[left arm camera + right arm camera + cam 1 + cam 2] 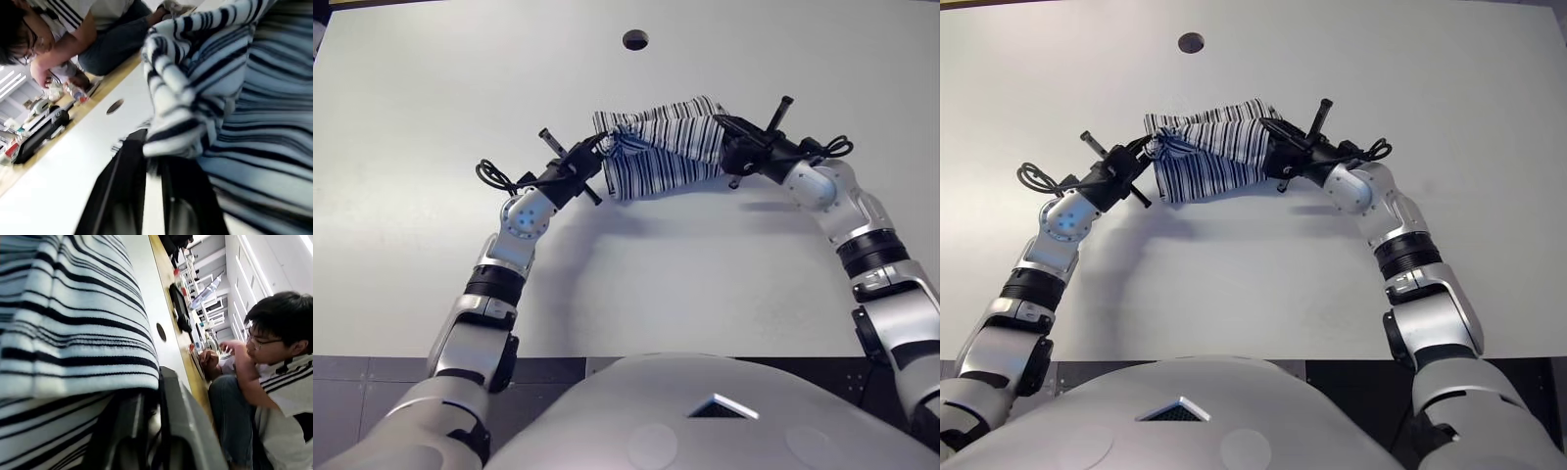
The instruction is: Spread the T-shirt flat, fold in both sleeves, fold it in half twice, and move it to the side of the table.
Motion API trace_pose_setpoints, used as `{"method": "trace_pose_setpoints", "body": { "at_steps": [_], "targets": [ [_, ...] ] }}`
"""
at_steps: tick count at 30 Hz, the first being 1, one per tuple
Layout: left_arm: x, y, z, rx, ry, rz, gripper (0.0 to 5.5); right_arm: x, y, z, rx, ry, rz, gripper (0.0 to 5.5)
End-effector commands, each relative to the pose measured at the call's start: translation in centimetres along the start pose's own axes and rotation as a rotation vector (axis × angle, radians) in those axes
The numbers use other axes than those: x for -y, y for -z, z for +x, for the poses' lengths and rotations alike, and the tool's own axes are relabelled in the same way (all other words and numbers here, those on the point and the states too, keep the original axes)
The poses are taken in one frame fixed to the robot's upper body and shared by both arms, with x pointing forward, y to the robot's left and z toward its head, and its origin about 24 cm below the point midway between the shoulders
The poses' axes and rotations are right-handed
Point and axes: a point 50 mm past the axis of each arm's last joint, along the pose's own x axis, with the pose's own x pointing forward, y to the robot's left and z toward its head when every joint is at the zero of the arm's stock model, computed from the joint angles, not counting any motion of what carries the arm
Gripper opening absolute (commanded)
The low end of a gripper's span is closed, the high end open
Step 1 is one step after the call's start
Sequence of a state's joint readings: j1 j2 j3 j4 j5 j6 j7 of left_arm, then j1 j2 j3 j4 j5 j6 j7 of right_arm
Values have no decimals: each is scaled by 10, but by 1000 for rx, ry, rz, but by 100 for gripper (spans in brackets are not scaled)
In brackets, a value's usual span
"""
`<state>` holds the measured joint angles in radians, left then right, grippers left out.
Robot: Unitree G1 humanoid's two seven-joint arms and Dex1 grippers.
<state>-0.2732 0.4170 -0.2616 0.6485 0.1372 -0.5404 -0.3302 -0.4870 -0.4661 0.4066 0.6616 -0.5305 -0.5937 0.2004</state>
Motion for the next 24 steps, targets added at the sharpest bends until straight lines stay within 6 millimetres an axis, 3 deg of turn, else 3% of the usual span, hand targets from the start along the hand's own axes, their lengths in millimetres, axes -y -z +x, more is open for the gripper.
{"method": "trace_pose_setpoints", "body": {
  "at_steps": [1,10,14,18,20,24],
  "targets": [
    [-10,9,6,-55,-59,-15,105,6,4,16,-44,21,-12,104],
    [-21,6,17,-19,-141,-177,242,14,2,45,-86,84,87,257],
    [-33,3,25,8,-260,-372,304,28,-6,54,-67,211,184,320],
    [-42,32,7,-101,-446,-567,374,35,-31,48,155,251,229,320],
    [-37,44,-3,-136,-505,-635,412,19,-40,50,200,136,283,320],
    [-22,49,-12,-106,-581,-739,469,-19,-31,67,59,-64,509,320]
  ]
}}
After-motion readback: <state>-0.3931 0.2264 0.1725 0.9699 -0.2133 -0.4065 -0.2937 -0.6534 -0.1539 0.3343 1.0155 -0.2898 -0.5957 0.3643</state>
